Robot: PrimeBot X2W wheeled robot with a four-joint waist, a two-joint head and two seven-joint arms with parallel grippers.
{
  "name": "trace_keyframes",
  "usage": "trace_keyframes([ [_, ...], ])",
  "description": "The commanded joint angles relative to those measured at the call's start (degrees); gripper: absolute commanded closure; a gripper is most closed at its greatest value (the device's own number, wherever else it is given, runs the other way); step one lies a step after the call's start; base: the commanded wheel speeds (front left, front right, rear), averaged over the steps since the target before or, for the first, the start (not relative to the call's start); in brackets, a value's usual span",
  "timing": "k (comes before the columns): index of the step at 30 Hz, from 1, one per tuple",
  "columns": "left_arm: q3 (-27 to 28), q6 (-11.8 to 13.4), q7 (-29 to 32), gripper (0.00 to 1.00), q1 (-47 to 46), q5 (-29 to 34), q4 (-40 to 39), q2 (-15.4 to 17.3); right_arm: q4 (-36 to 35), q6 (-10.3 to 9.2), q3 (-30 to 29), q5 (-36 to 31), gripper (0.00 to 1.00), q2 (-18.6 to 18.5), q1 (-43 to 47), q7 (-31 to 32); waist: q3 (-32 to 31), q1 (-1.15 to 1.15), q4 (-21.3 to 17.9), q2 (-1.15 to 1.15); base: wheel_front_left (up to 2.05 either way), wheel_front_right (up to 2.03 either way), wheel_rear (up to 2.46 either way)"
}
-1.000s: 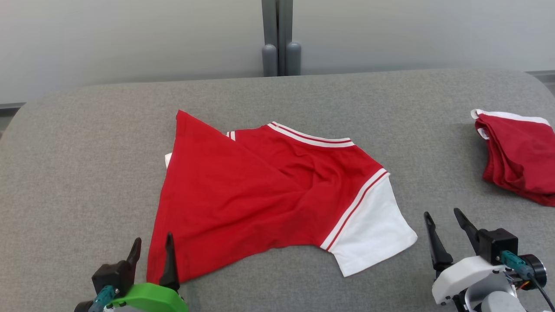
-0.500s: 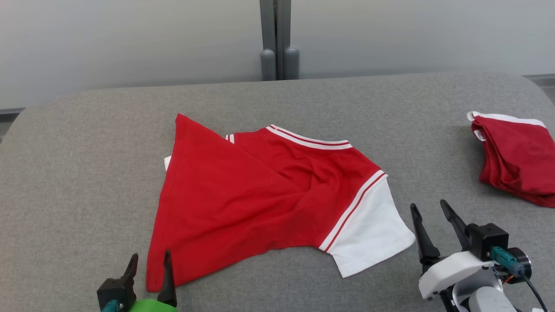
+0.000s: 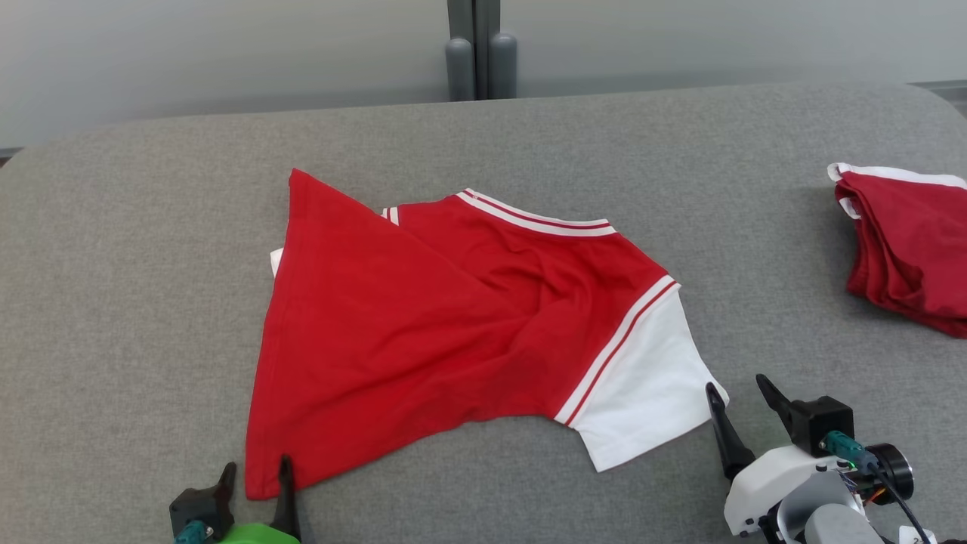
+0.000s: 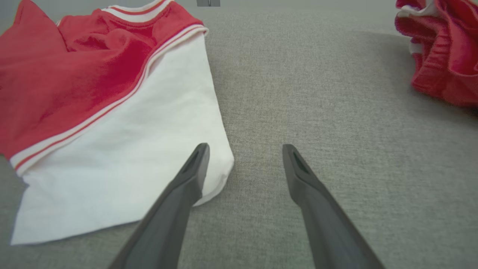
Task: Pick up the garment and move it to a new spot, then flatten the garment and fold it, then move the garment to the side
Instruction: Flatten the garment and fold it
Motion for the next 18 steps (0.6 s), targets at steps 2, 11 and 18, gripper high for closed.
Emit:
trace_keyframes([
  [2, -0.13, -0.38, 0.15, 0.00, -0.96, 0.00, 1.72, 0.19, 1.83, -0.09, -0.03, -0.92, 0.00, -0.19, -1.22, -0.10, 0.63, 0.00, 0.08, 0.00, 0.00, 0.00, 0.00],
  [11, -1.04, -0.85, 0.50, 0.00, -2.06, -1.38, 5.56, 0.16, 7.09, -0.09, 3.67, -1.15, 0.00, -0.19, -3.57, -0.02, 1.74, 0.00, 0.69, 0.00, 0.00, 0.00, 0.00],
  [18, -3.31, -1.98, 0.80, 0.82, -2.60, -3.43, 11.22, 0.00, 11.57, -0.08, 4.28, -0.60, 1.00, -0.12, -3.62, 0.24, 1.40, 0.00, 0.93, 0.00, 0.00, 0.00, 0.00],
])
